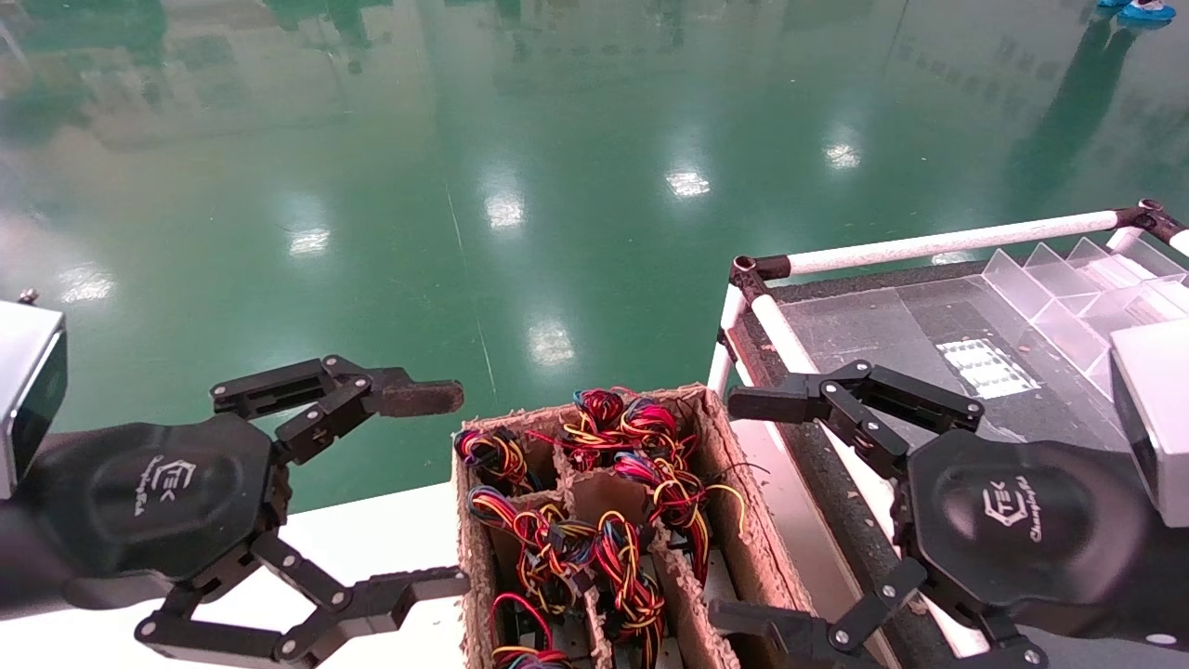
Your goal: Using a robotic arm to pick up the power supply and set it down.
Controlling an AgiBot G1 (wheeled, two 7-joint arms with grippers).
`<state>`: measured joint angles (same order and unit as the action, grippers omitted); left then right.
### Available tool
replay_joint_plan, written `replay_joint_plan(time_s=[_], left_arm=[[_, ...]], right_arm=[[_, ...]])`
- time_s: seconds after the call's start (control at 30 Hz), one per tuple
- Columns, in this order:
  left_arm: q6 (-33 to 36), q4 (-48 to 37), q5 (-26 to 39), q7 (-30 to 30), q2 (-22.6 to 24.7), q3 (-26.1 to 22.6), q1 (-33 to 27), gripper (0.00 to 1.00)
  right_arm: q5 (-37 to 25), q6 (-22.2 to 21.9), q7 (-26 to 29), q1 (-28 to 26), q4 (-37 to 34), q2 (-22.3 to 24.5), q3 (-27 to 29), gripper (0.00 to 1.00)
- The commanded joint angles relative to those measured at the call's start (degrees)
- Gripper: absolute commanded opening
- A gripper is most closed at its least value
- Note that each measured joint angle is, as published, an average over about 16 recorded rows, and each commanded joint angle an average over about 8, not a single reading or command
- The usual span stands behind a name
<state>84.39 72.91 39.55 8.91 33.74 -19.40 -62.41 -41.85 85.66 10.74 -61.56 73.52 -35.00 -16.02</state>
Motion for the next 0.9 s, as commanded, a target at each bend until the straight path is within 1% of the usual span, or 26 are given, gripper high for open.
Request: replay_joint_plan(time_s=[0.03,0.9], left_arm=[[0.0,0.0,0.0,0.0,0.0,0.0,0.0,0.00],[0.0,0.0,0.0,0.0,0.0,0.0,0.0,0.00]], right_arm=[[0.0,0.0,0.0,0.0,0.0,0.0,0.0,1.00],[0.0,0.0,0.0,0.0,0.0,0.0,0.0,1.00]])
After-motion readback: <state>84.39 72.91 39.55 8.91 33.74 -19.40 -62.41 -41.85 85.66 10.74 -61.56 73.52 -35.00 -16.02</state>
